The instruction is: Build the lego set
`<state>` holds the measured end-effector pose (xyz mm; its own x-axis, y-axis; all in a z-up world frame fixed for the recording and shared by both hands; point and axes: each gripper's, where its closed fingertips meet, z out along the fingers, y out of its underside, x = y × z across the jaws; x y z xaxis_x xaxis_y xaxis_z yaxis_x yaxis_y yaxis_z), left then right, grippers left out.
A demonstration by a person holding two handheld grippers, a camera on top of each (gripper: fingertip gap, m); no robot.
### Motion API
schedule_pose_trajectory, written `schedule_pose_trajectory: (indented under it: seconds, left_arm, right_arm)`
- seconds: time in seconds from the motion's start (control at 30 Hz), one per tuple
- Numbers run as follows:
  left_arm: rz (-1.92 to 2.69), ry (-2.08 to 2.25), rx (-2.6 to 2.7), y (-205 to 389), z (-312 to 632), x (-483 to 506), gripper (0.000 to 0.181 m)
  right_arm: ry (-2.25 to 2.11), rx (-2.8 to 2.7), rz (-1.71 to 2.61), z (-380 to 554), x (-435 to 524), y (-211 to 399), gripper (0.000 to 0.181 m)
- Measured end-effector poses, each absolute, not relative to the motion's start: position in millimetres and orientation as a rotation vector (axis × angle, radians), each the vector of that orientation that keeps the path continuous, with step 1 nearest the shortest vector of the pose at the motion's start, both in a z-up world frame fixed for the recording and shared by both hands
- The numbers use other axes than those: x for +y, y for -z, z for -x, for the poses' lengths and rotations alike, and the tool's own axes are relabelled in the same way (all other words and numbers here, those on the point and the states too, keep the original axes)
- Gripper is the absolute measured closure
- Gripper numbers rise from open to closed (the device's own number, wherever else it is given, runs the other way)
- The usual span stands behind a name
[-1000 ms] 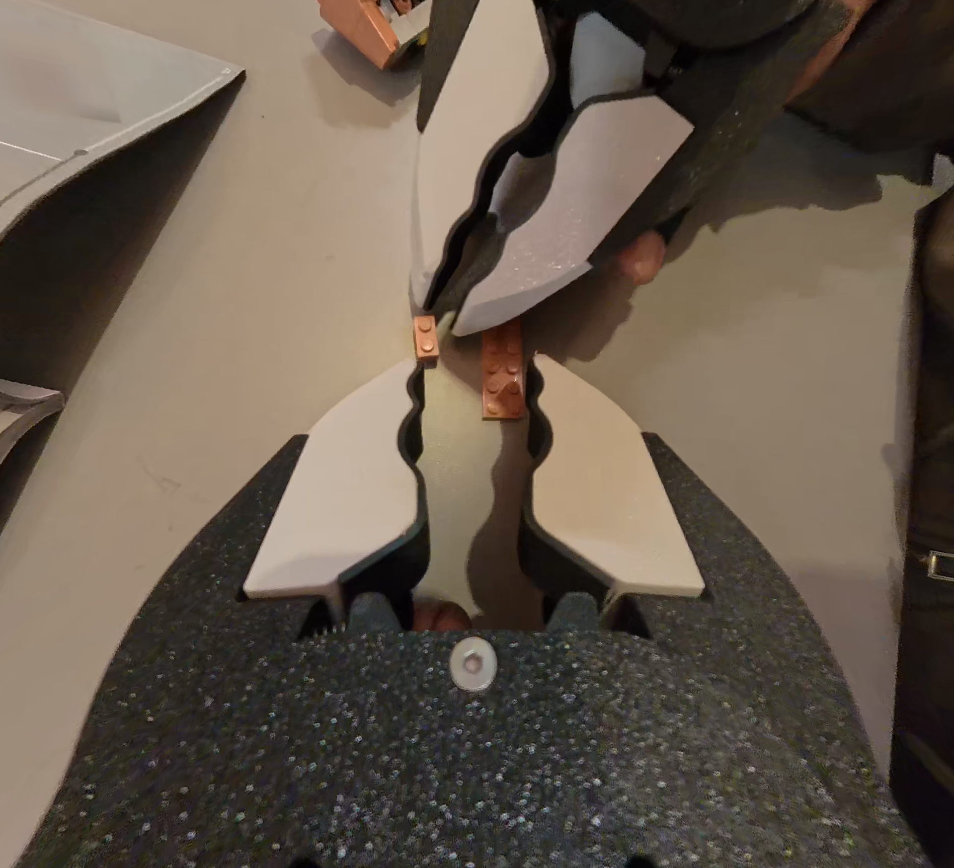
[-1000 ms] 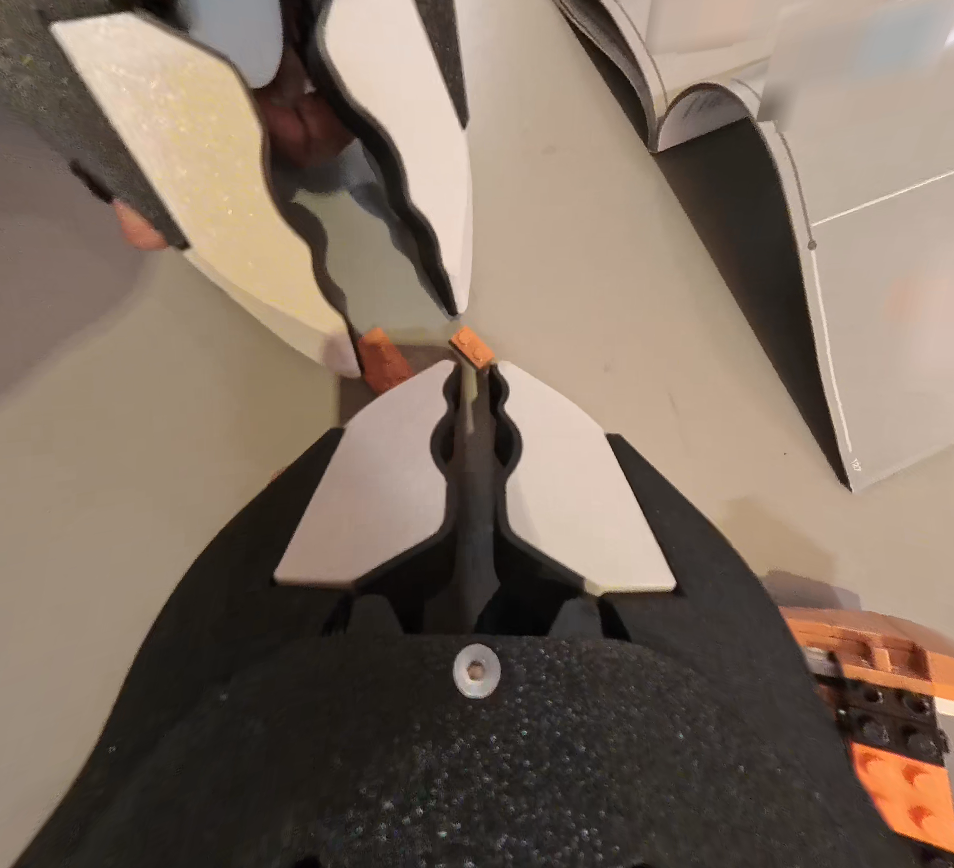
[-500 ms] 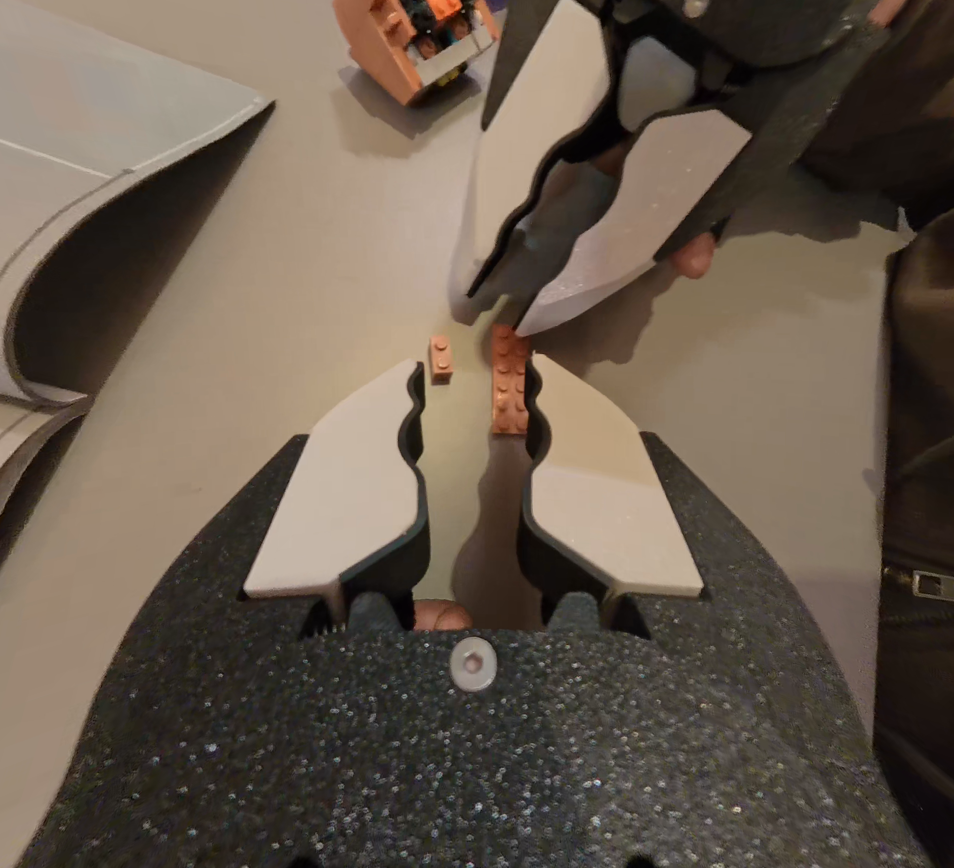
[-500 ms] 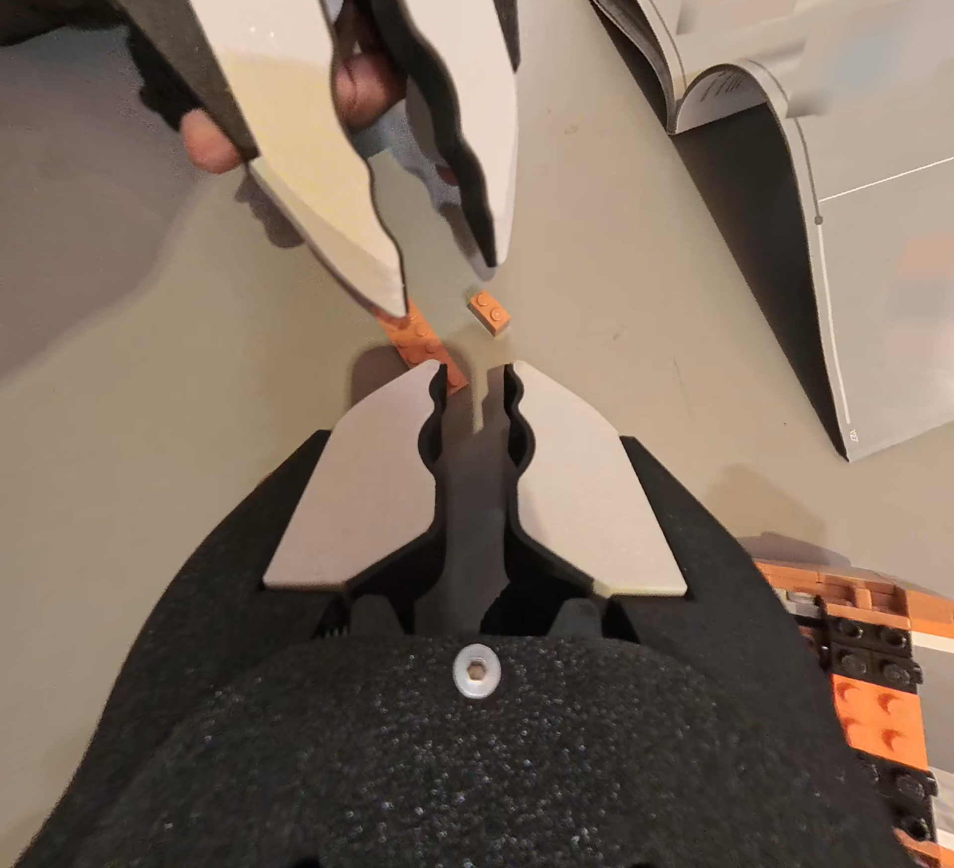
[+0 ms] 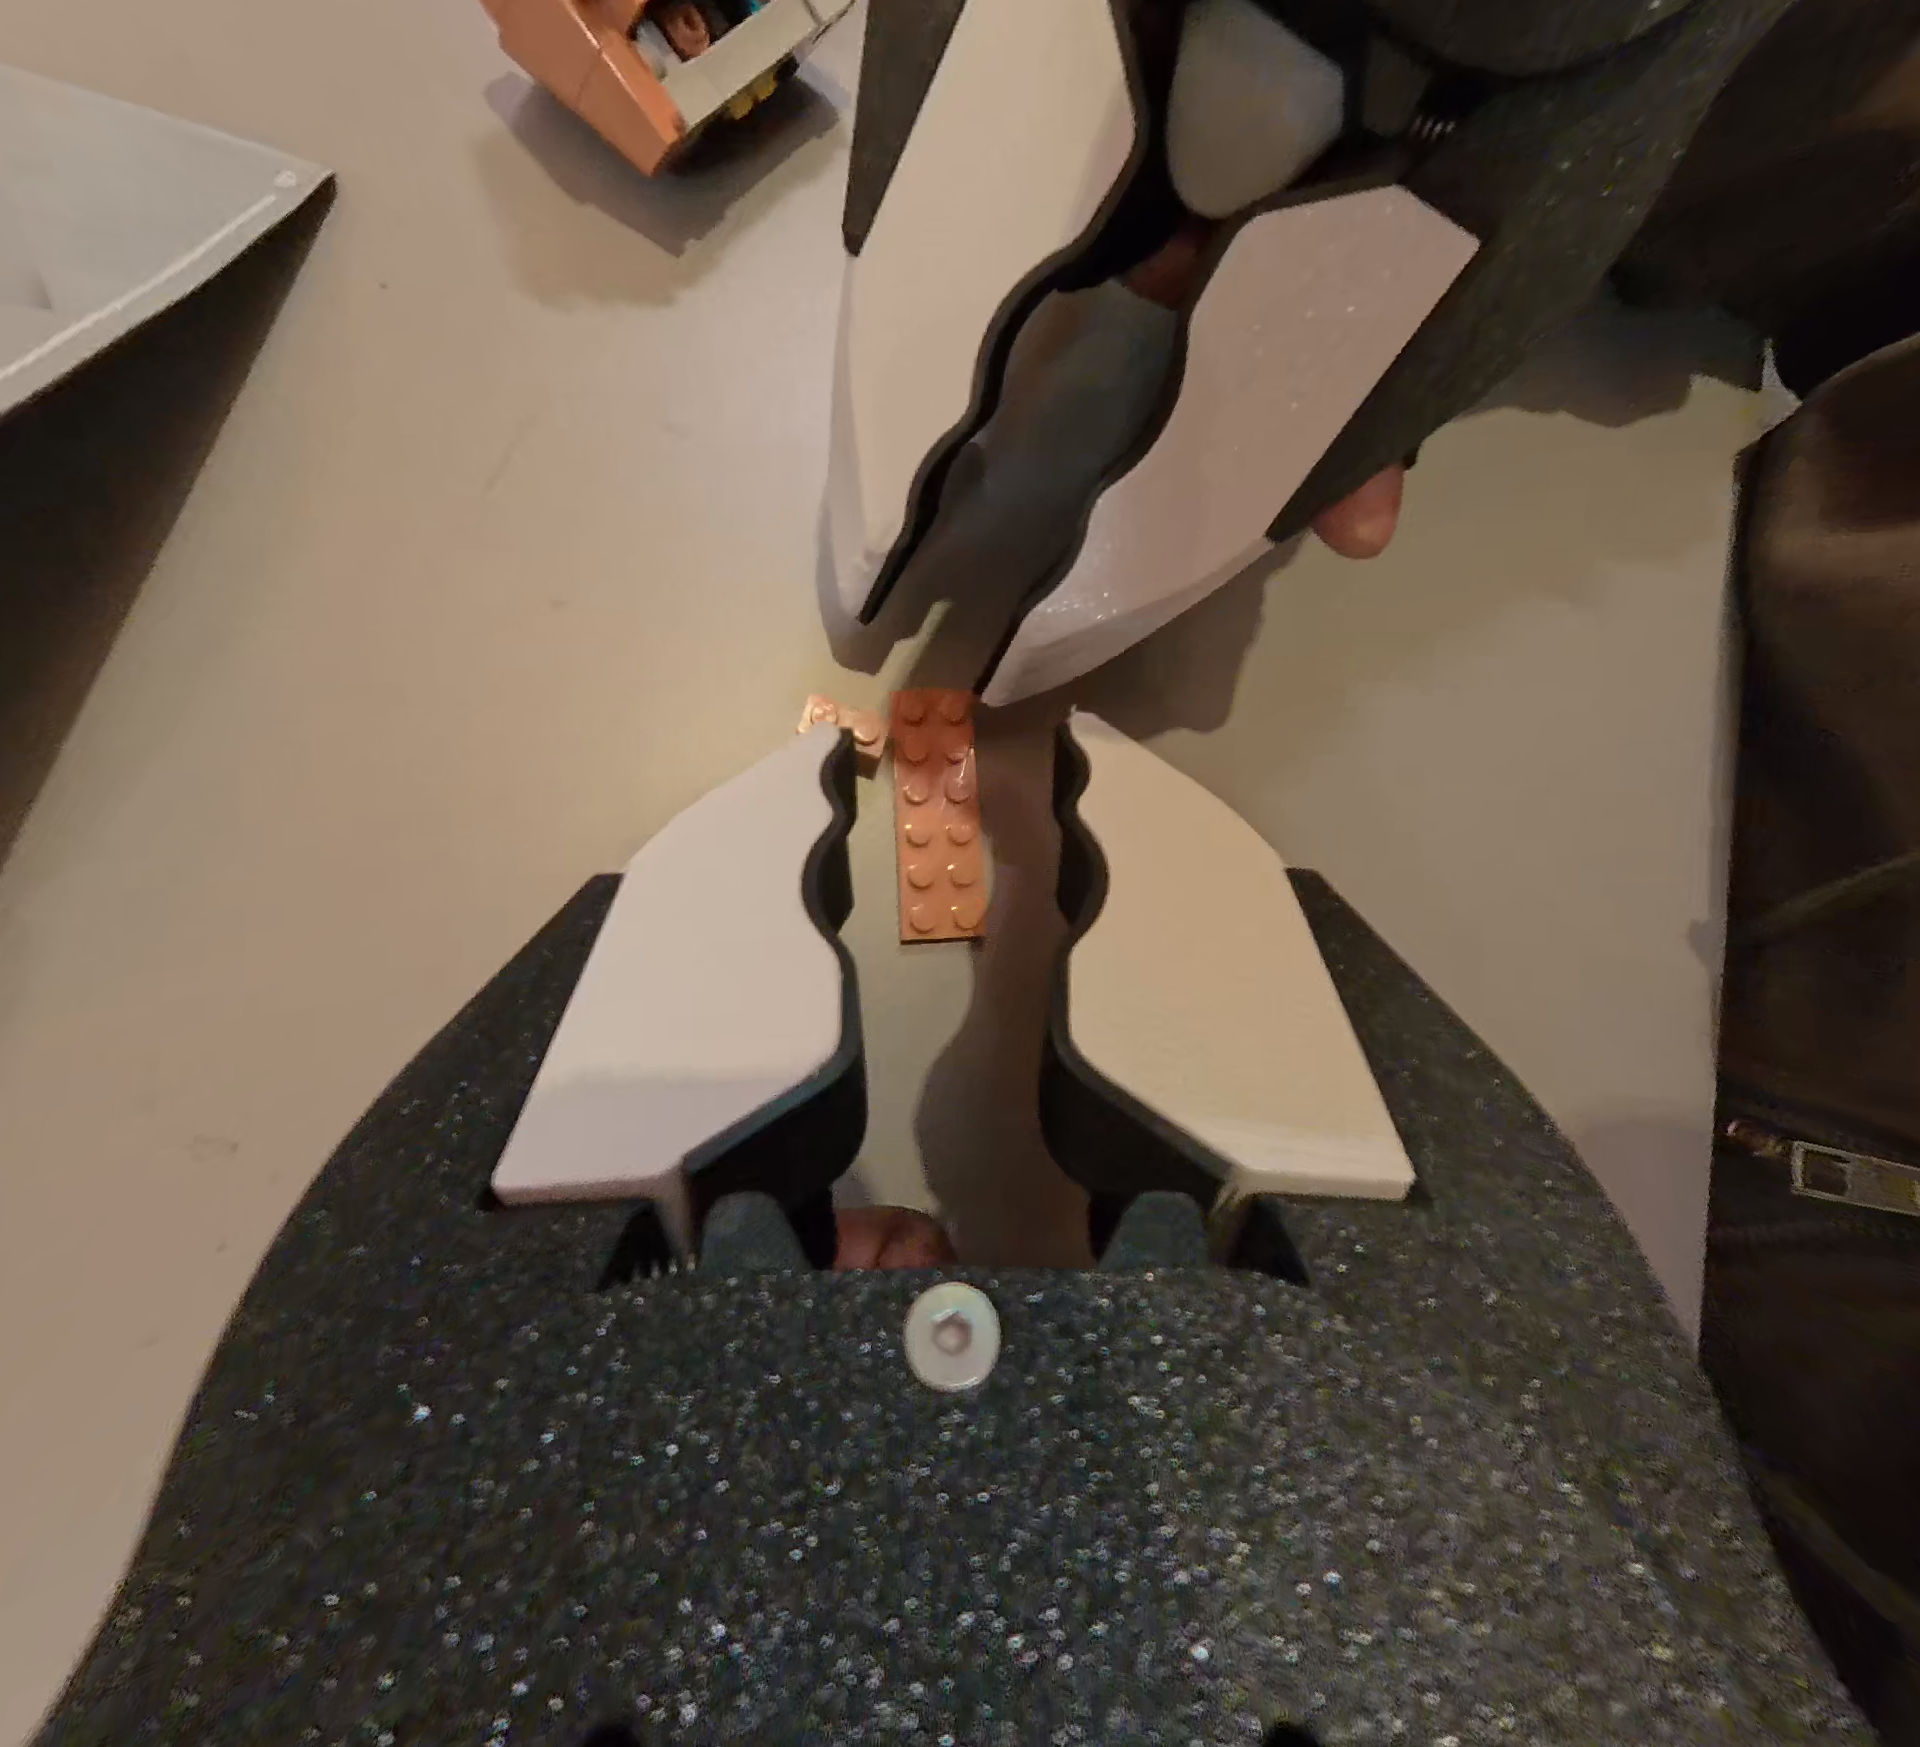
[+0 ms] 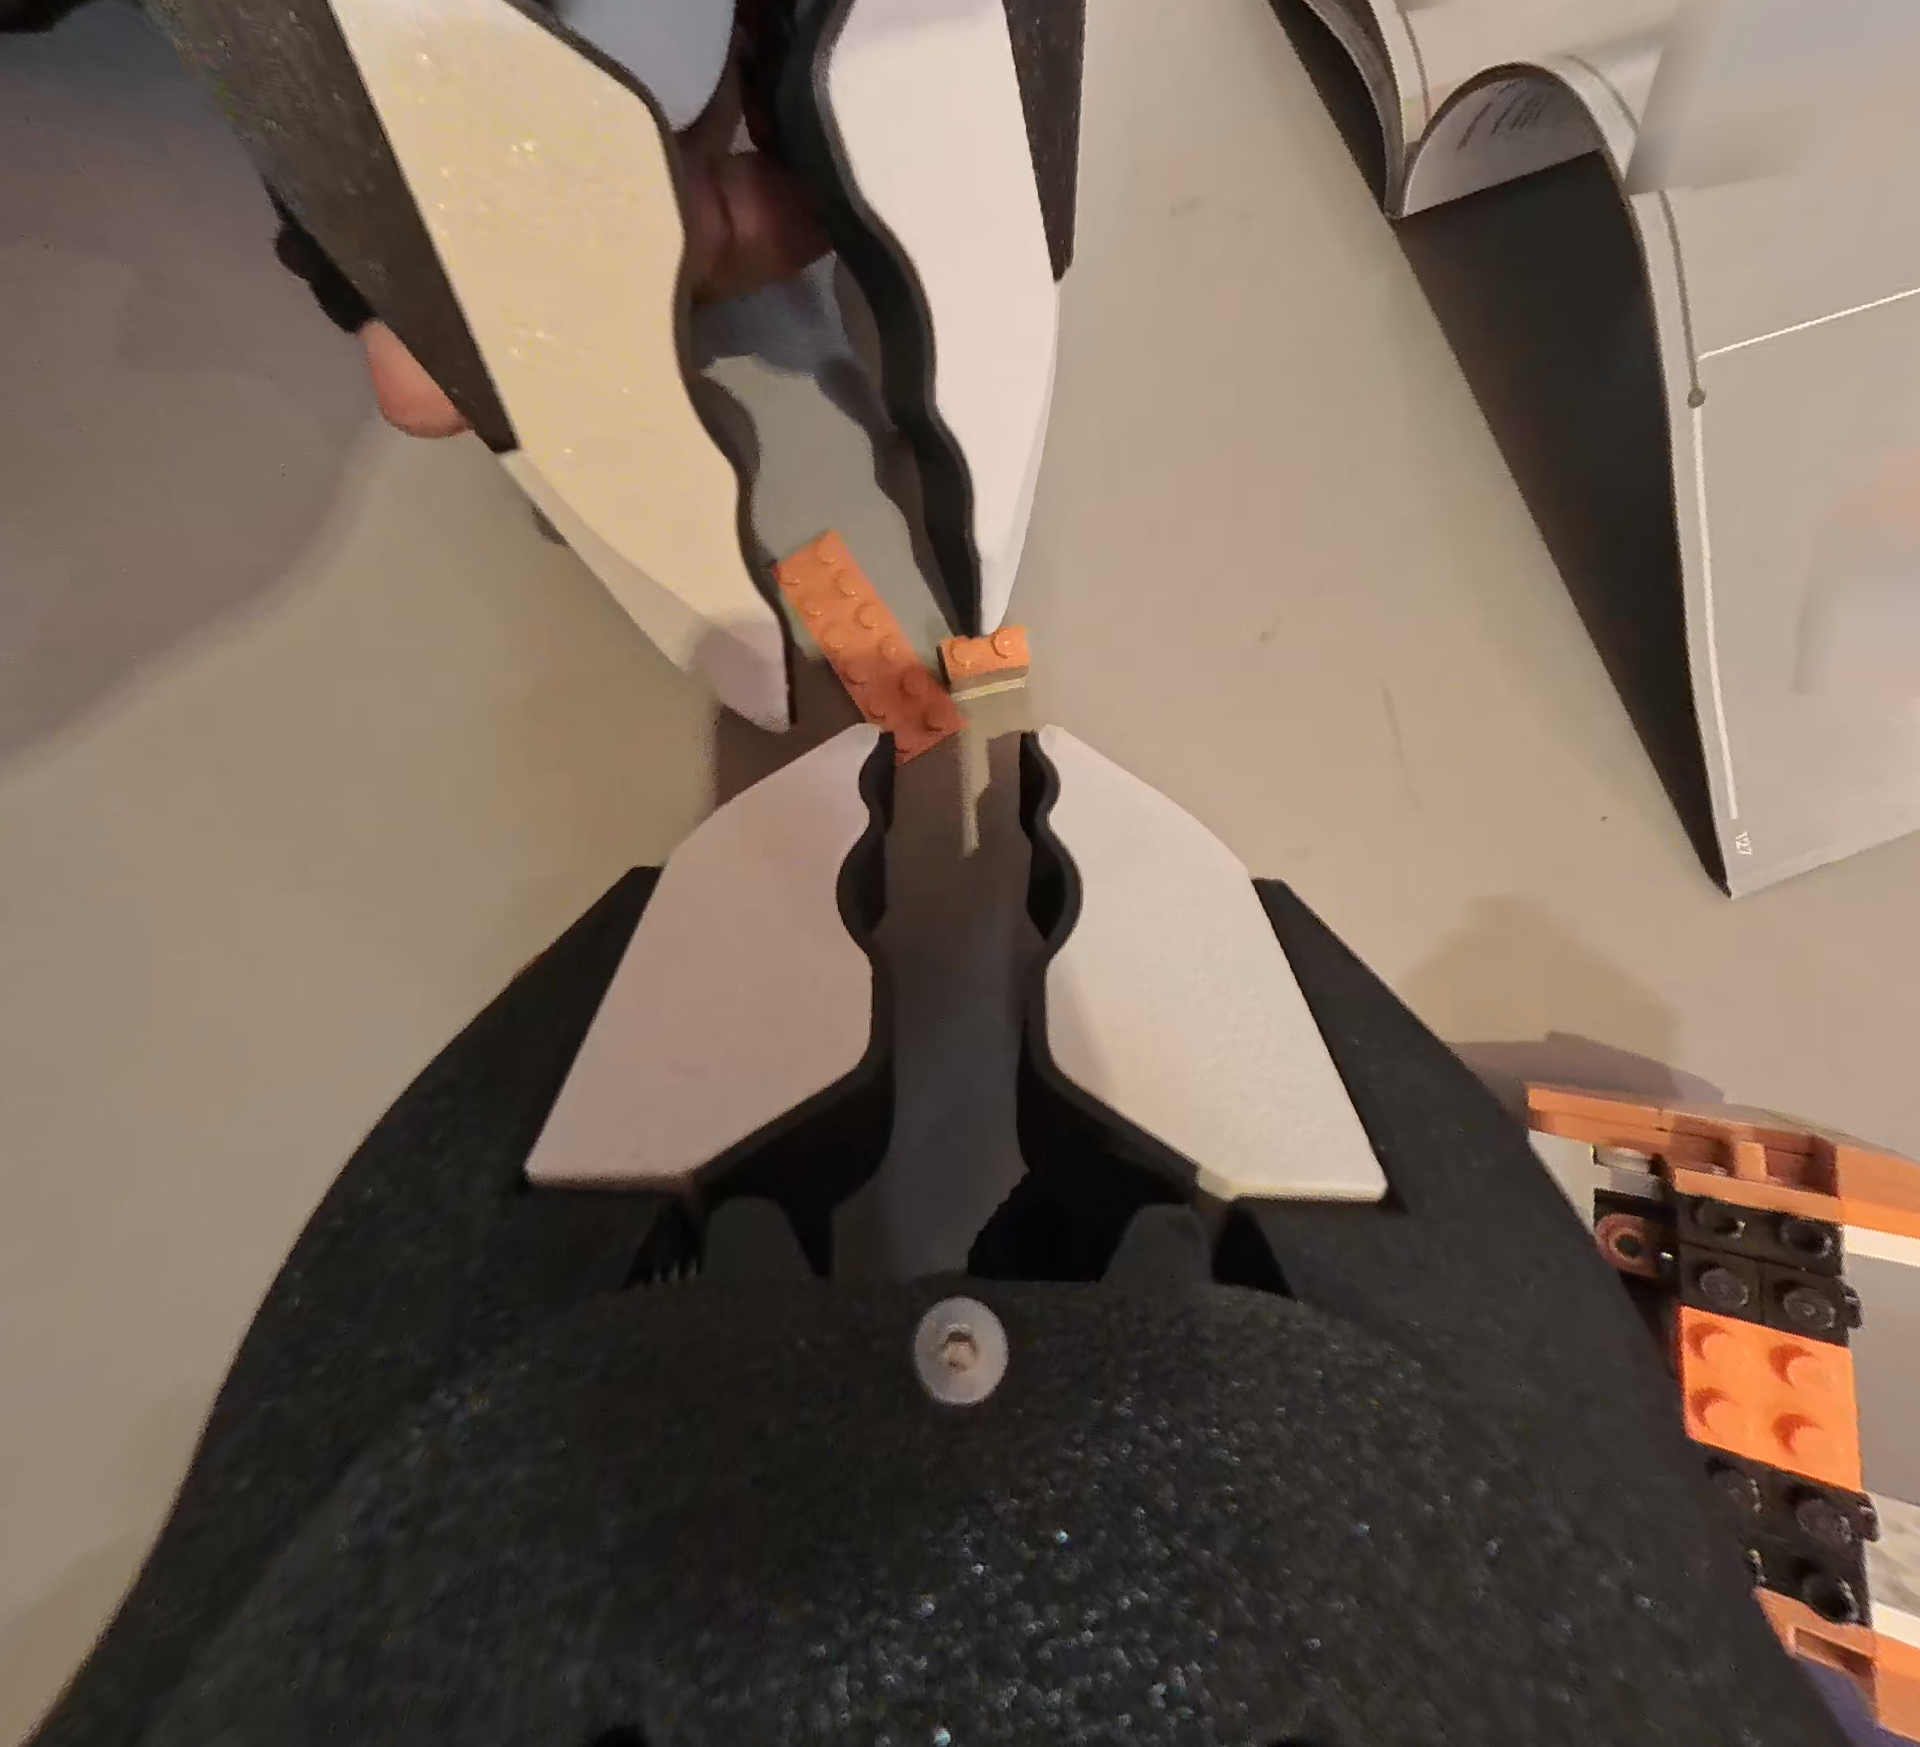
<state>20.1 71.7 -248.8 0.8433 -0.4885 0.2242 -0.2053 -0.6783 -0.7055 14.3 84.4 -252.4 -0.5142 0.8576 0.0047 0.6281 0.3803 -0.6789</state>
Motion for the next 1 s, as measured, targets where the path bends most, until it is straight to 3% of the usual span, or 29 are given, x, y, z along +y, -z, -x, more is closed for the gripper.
schedule_pose_trajectory:
  seconds: [0.43,0.77,1.0]
  left_arm:
    - [2.384,0.336,0.628,260.4,-13.1,61.4,0.146]
    - [2.395,0.261,0.660,263.1,-11.9,62.4,0.151]
    - [2.367,0.210,0.741,263.7,-16.4,62.8,0.165]
  right_arm:
    - [-0.966,-2.255,1.254,3.5,82.0,254.9,0.155]
    - [-0.997,-2.291,1.262,4.5,82.0,258.2,0.164]
    - [-1.065,-2.297,1.176,-10.0,86.8,248.4,0.164]
